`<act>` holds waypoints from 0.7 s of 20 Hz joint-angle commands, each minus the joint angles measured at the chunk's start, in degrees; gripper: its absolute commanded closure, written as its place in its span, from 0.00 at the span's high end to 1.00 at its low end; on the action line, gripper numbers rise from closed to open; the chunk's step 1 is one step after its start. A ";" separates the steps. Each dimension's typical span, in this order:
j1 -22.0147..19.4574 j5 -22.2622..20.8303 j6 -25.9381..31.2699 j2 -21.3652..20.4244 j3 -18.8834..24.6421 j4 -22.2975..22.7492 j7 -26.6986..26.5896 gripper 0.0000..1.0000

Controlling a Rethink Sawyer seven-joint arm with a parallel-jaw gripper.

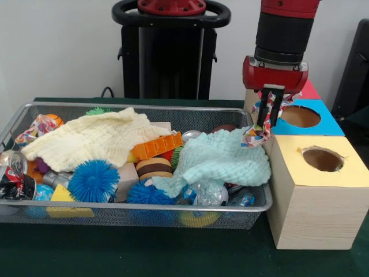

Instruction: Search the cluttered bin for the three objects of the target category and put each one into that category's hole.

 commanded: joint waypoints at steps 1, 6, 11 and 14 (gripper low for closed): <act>-6.72 -4.55 6.12 -0.81 9.02 1.58 -7.57 0.00; -7.87 -5.80 6.13 0.42 10.85 0.31 -6.88 0.00; -6.60 -6.07 7.80 0.26 11.66 -1.14 -4.40 0.00; -5.29 -5.55 8.70 0.50 11.85 -1.98 -2.46 0.00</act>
